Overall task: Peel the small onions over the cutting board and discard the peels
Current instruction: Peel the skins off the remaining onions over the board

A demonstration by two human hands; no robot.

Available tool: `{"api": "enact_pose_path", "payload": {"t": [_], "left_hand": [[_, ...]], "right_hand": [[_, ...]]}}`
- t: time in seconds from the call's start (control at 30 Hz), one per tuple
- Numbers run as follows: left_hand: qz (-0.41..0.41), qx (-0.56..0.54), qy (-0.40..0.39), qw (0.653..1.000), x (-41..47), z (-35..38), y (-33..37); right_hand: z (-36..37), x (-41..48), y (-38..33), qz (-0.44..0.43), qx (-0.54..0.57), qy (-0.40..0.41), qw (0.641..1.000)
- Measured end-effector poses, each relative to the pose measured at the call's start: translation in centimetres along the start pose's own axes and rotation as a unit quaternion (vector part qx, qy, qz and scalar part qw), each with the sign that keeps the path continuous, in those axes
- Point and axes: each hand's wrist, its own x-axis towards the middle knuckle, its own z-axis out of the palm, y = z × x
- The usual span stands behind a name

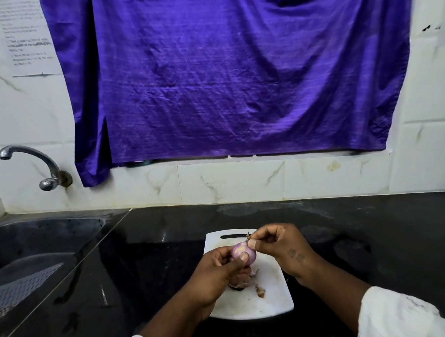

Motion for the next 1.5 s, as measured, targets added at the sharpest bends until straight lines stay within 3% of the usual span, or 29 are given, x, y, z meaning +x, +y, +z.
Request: {"api": "enact_pose_path", "payload": {"t": [0.47, 0.6, 0.7, 0.8, 0.9, 1.0, 1.17, 1.4, 1.5], "left_hand": [[0.049, 0.003, 0.133, 0.990, 0.6, 0.1, 0.8], [0.032, -0.024, 0.096, 0.995, 0.3, -0.3, 1.0], [0.025, -0.041, 0.093, 0.995, 0.0, -0.2, 0.6], [0.024, -0.047, 0.094, 0.994, 0.1, -0.2, 0.1], [0.025, -0.042, 0.079, 0.996, 0.1, -0.2, 0.1], [0.021, -0.047, 0.052, 0.997, 0.0, -0.1, 0.3], [0.025, -0.022, 0.031, 0.999, -0.4, -0.1, 0.9], [0.041, 0.014, 0.030, 0.999, -0.5, 0.0, 0.5], [0.075, 0.050, 0.102, 0.991, -0.2, 0.2, 0.3]], "right_hand": [[1.0, -1.2, 0.0, -0.109, -0.205, 0.010, 0.973], [0.4, -1.7, 1.4, -0.040, -0.244, 0.027, 0.969], [0.3, -2.4, 2.2, 0.023, -0.326, -0.014, 0.945], [0.5, -2.9, 2.1, 0.039, -0.375, 0.004, 0.926], [0.5, -2.8, 2.2, 0.067, -0.308, 0.009, 0.949], [0.8, -2.5, 1.4, 0.134, -0.123, 0.006, 0.983], [1.7, -3.0, -0.2, 0.195, 0.133, -0.041, 0.971], [1.8, -3.3, 0.7, 0.178, 0.189, -0.008, 0.966], [1.7, -3.2, 0.9, 0.175, 0.208, 0.015, 0.962]]}}
